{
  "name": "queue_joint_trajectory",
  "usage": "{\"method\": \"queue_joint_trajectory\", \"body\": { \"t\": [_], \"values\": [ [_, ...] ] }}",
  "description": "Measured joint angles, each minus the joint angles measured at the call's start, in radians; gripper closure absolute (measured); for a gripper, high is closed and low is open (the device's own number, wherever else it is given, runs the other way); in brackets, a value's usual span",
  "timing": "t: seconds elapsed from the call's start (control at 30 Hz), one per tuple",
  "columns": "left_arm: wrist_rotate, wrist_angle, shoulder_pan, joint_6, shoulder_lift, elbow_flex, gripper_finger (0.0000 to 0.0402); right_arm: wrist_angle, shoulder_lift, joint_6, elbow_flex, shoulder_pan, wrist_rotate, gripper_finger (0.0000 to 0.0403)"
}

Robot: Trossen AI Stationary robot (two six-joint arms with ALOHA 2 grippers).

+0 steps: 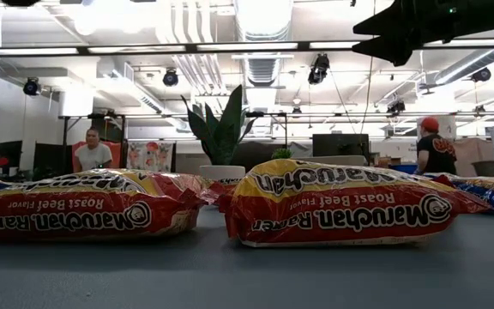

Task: Sort Maruchan noodles
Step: Put the bottom left orange instant noodle pack into the black bin

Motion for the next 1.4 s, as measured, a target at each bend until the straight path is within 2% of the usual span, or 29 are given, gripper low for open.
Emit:
{"method": "queue_joint_trajectory", "body": {
  "t": [0.2, 0.37, 0.57, 1.07, 1.4],
  "values": [
    [0.076, 0.127, 0.0, -0.065, -0.07, -0.156, 0.04, 0.0, 0.0, -0.005, 0.0, 0.0, 0.0, 0.0075],
    [0.082, 0.283, 0.001, -0.081, -0.115, -0.26, 0.04, 0.0, 0.0, -0.005, 0.0, 0.0, 0.0, 0.0075],
    [0.082, 0.305, -0.006, -0.096, -0.131, -0.332, 0.04, 0.0, 0.0, -0.005, 0.0, 0.0, 0.0, 0.0075],
    [0.082, 0.312, -0.012, -0.073, -0.135, -0.403, 0.04, 0.0, 0.0, -0.009, 0.0, 0.0, 0.0, 0.0075],
    [0.077, 0.312, -0.032, -0.14, -0.136, -0.405, 0.04, 0.0, 0.0, -0.006, 0.0, 0.0, 0.0, 0.0075]
  ]
}}
